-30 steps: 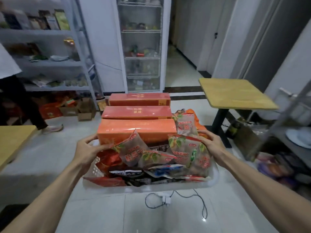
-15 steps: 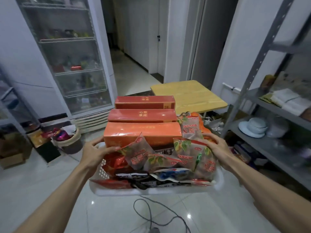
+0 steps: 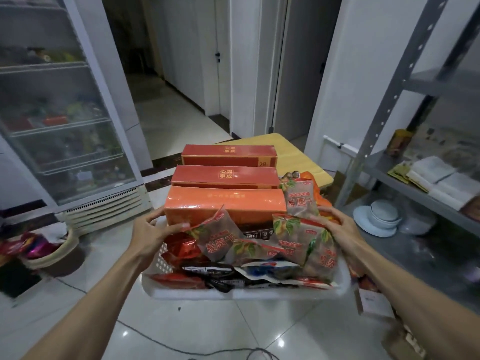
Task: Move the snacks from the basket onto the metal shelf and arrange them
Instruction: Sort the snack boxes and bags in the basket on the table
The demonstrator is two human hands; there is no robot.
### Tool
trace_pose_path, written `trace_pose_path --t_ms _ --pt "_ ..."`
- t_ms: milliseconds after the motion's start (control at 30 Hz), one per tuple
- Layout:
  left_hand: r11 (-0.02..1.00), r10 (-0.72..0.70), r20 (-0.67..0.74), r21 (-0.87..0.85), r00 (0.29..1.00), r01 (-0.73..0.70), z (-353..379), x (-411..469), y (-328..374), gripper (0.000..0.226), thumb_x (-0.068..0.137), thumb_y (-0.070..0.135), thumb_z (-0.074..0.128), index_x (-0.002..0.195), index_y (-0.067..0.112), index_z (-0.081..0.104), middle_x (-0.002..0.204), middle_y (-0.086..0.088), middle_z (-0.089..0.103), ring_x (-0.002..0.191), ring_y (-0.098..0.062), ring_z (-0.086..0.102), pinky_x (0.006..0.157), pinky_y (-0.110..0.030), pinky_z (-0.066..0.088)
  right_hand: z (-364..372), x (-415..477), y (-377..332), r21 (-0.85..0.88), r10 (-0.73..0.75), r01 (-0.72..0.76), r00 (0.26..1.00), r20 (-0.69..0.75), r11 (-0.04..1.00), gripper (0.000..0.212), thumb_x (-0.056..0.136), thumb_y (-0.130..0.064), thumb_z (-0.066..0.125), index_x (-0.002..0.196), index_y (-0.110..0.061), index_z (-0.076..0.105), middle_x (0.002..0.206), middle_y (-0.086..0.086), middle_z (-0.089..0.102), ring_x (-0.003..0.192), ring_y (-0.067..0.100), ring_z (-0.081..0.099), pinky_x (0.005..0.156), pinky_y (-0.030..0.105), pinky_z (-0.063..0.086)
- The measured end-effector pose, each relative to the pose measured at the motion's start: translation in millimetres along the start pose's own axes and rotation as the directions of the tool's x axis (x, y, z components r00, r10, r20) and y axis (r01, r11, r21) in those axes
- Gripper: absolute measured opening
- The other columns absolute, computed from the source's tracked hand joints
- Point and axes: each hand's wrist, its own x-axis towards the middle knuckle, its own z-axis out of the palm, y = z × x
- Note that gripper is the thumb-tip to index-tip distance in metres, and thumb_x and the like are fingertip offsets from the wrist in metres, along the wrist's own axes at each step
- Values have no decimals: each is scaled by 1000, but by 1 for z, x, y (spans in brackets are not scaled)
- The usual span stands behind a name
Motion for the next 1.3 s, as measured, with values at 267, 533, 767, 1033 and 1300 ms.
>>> trace_pose_path --t_ms 267,533,767,1033,1300 --pt "999 23 -111 27 994 -20 85 74 -11 56 58 7 86 111 16 71 104 9 70 103 -11 59 71 -19 46 -47 136 -2 -55 -43 48 996 84 997 35 76 -34 79 109 -28 69 104 0 67 87 19 68 71 34 56" --pt "1000 -2 -163 -2 987 2 120 187 -22 63 58 7 87 116 22 67 107 8 67 105 -15 58 73 -27 51 -42 275 -17 -52 -29 36 993 116 998 38 67 -41 82 101 -31 71 106 4 69 93 28 69 83 50 58" --pt "999 -35 -180 -7 983 35 129 324 -50 97 35 37 97 125 18 65 125 -8 62 113 -28 59 83 -46 57 -15 409 -27 -48 -31 38 989 143 998 46 66 -41 79 108 -29 68 108 4 67 92 30 71 79 53 59" --pt "997 -61 -223 25 973 69 146 436 -64 102 30 50 97 124 25 66 127 -2 62 118 -27 57 89 -52 55 1 528 -41 -19 0 4 979 203 1000 43 65 -40 77 107 -31 66 110 8 65 91 31 71 74 49 60" --pt "992 -113 -268 20 957 122 174 471 -98 94 34 45 98 121 26 68 123 -3 65 114 -27 61 86 -50 57 -1 600 -22 -78 29 -7 958 286 997 54 65 -36 79 115 -26 65 111 7 65 92 31 70 75 47 59"
